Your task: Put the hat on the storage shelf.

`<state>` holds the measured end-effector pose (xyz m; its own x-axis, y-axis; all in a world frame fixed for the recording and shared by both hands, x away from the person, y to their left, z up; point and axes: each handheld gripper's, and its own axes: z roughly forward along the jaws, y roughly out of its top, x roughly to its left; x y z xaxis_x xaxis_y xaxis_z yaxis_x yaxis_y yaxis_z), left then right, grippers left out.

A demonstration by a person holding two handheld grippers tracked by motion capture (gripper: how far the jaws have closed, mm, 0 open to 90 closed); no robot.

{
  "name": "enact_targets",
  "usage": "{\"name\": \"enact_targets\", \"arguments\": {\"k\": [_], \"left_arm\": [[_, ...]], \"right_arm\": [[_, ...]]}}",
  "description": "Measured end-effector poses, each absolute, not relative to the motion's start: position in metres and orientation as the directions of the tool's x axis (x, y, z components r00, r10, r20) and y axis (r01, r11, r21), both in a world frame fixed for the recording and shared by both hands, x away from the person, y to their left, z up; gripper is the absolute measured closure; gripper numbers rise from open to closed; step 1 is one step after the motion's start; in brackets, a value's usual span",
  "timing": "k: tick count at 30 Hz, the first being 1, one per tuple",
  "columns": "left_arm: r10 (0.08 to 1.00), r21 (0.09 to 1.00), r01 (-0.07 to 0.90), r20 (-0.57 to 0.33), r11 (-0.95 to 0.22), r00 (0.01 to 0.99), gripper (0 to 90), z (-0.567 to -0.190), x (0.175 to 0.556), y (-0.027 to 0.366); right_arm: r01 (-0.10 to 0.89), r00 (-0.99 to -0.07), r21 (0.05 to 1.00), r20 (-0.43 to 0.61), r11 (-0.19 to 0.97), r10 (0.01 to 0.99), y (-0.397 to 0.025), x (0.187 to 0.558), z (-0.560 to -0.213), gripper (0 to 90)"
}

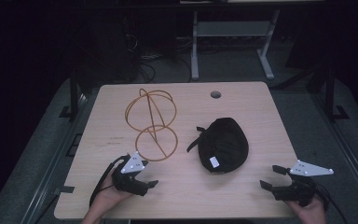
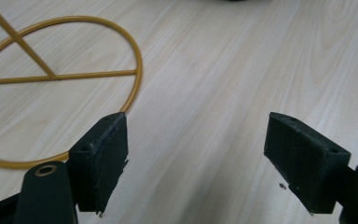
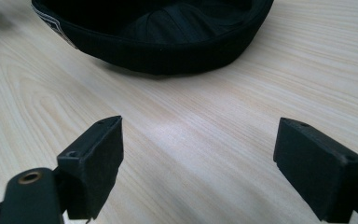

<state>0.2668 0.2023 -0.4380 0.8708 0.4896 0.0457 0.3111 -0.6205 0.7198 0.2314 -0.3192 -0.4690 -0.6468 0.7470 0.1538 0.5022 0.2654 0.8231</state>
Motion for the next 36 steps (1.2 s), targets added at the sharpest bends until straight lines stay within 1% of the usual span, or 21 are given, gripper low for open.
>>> {"name": "enact_targets", "arguments": {"k": [13,17,20,23,24,27,28,30,36], "left_arm": [[0.432,0.735,0.271,0.034,-0.622,0.901,21.2,-0.432,0.261,0.183],[0.405,0.764,0.266,-0.006,-0.588,0.914,21.3,-0.421,0.261,0.169],[0.384,0.778,0.251,-0.013,-0.576,0.923,21.1,-0.412,0.262,0.157],[0.365,0.778,0.237,-0.011,-0.581,0.931,20.3,-0.407,0.264,0.147],[0.345,0.777,0.222,-0.006,-0.589,0.939,20.0,-0.403,0.265,0.137],[0.323,0.774,0.204,0.001,-0.6,0.947,19.6,-0.399,0.266,0.126],[0.3,0.771,0.187,0.006,-0.609,0.954,19.2,-0.394,0.268,0.115],[0.29,0.771,0.18,0.007,-0.611,0.957,19.1,-0.392,0.269,0.109],[0.218,0.759,0.11,0.043,-0.642,0.975,19.1,-0.375,0.275,0.074]], "right_arm": [[0.496,-0.647,0.832,0.164,0.247,0.745,-0.317,0.23,-0.466,15.4],[0.497,-0.645,0.833,0.168,0.242,0.746,-0.317,0.23,-0.466,15.3],[0.501,-0.639,0.833,0.176,0.232,0.749,-0.319,0.231,-0.467,15.3],[0.504,-0.639,0.832,0.18,0.23,0.748,-0.32,0.231,-0.467,15.3],[0.503,-0.637,0.832,0.176,0.232,0.751,-0.321,0.231,-0.467,15.3],[0.5,-0.64,0.835,0.179,0.228,0.747,-0.321,0.231,-0.467,15.3],[0.496,-0.643,0.835,0.171,0.236,0.747,-0.321,0.231,-0.467,15.3],[0.499,-0.643,0.834,0.173,0.236,0.746,-0.321,0.231,-0.467,15.3],[0.497,-0.651,0.833,0.175,0.241,0.738,-0.32,0.231,-0.467,15.3]]}}
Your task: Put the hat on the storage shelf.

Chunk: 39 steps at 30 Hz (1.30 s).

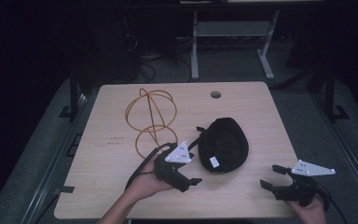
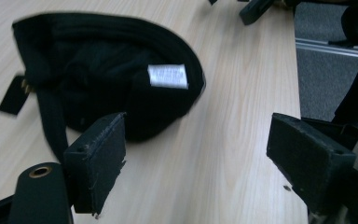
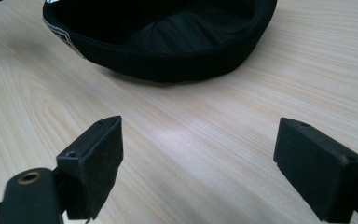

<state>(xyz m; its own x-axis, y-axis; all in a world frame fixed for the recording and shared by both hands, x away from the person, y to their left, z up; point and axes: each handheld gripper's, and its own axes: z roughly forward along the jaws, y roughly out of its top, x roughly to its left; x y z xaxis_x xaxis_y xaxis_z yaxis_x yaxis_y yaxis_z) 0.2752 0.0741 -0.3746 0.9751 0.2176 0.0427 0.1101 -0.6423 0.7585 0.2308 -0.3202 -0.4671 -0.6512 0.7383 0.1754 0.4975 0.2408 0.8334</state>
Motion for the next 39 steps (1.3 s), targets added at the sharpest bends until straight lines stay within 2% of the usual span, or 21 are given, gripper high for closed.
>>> {"name": "enact_targets", "arguments": {"k": [7,15,21,32,34,39], "left_arm": [[0.169,0.747,0.062,0.068,-0.662,0.983,19.3,-0.364,0.28,0.048],[0.089,0.692,-0.001,0.094,-0.722,0.992,21.0,-0.364,0.288,0.016],[0.054,0.66,0.015,0.038,-0.751,0.998,21.1,-0.375,0.295,0.0],[0.035,0.529,-0.007,0.069,-0.848,0.997,24.2,-0.397,0.307,-0.006],[0.027,0.495,-0.032,0.112,-0.869,0.993,27.4,-0.403,0.306,-0.009],[0.004,0.411,-0.059,0.151,-0.91,0.989,33.4,-0.415,0.306,-0.014]], "right_arm": [[0.496,-0.657,0.834,0.178,0.243,0.733,-0.319,0.231,-0.467,15.3],[0.495,-0.66,0.835,0.181,0.241,0.729,-0.319,0.231,-0.467,15.4],[0.501,-0.665,0.829,0.185,0.249,0.723,-0.317,0.231,-0.468,15.4],[0.491,-0.674,0.84,0.198,0.232,0.711,-0.316,0.232,-0.467,15.4],[0.499,-0.673,0.835,0.204,0.233,0.711,-0.315,0.231,-0.467,15.4],[0.493,-0.676,0.837,0.197,0.236,0.71,-0.315,0.231,-0.467,15.4]]}}
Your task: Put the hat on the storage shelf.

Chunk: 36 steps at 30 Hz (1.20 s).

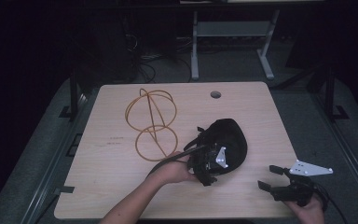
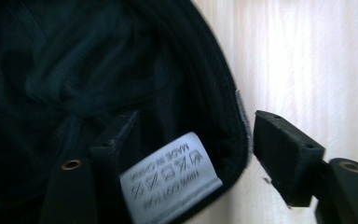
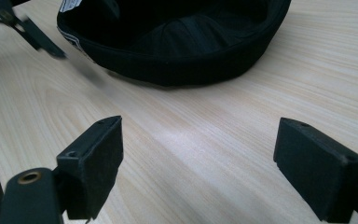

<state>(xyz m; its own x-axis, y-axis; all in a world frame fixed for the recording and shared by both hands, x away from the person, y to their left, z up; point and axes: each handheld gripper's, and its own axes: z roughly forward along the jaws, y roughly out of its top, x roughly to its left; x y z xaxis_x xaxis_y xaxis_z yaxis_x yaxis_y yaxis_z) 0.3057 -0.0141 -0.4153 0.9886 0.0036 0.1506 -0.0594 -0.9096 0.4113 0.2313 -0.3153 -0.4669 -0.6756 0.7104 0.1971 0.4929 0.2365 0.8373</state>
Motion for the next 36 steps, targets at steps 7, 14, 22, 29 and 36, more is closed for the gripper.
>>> {"name": "enact_targets", "arguments": {"k": [7,14,22,29,36], "left_arm": [[-0.016,0.379,-0.073,0.151,-0.923,0.988,52.4,-0.42,0.308,-0.013],[-0.004,0.373,-0.062,0.154,-0.926,0.988,62.0,-0.419,0.309,-0.01],[0.0,0.38,-0.051,0.134,-0.923,0.991,79.5,-0.417,0.312,-0.007],[0.045,0.475,0.005,0.074,-0.88,0.996,81.7,-0.405,0.321,-0.003],[0.086,0.588,0.059,0.017,-0.807,0.996,82.2,-0.379,0.329,-0.001]], "right_arm": [[0.492,-0.674,0.84,0.2,0.23,0.712,-0.316,0.231,-0.466,15.3],[0.492,-0.672,0.84,0.199,0.23,0.713,-0.316,0.231,-0.466,15.4],[0.491,-0.673,0.84,0.198,0.23,0.713,-0.316,0.231,-0.467,15.4],[0.491,-0.672,0.841,0.199,0.228,0.714,-0.316,0.231,-0.467,15.4],[0.485,-0.669,0.848,0.203,0.213,0.715,-0.314,0.231,-0.466,15.3]]}}
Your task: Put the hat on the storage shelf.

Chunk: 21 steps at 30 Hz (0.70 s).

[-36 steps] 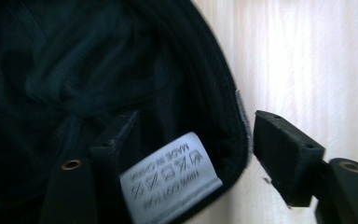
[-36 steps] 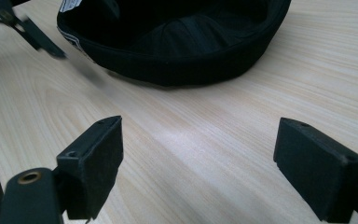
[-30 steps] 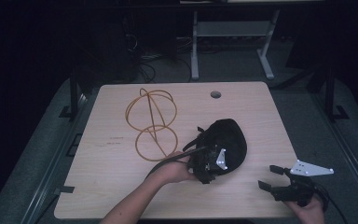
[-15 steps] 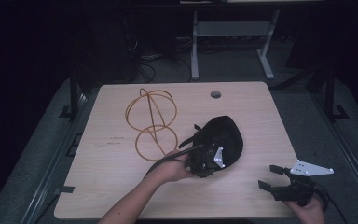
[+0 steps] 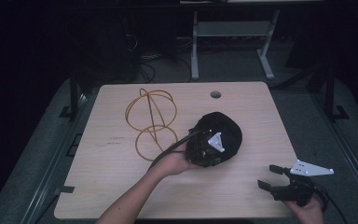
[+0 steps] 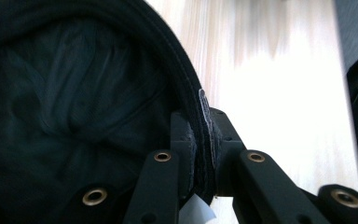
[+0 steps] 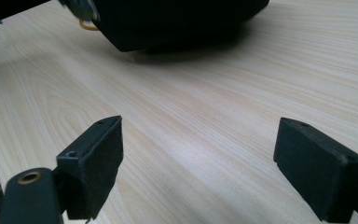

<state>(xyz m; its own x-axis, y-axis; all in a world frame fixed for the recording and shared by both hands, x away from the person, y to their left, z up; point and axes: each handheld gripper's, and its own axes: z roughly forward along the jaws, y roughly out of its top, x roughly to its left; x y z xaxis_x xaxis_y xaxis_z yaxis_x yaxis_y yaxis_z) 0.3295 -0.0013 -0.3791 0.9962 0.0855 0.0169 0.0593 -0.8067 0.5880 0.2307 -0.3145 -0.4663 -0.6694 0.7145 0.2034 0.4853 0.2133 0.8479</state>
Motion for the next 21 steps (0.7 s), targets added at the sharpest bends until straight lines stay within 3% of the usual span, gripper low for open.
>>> {"name": "enact_targets", "arguments": {"k": [15,21], "left_arm": [[0.159,0.759,0.204,-0.134,-0.618,0.978,82.6,-0.333,0.349,0.004],[0.146,0.8,0.224,-0.171,-0.557,0.974,82.6,-0.313,0.354,0.004]], "right_arm": [[0.43,-0.682,0.891,0.217,0.143,0.698,-0.302,0.232,-0.452,15.3],[0.409,-0.698,0.903,0.218,0.13,0.682,-0.293,0.237,-0.445,15.3]]}}
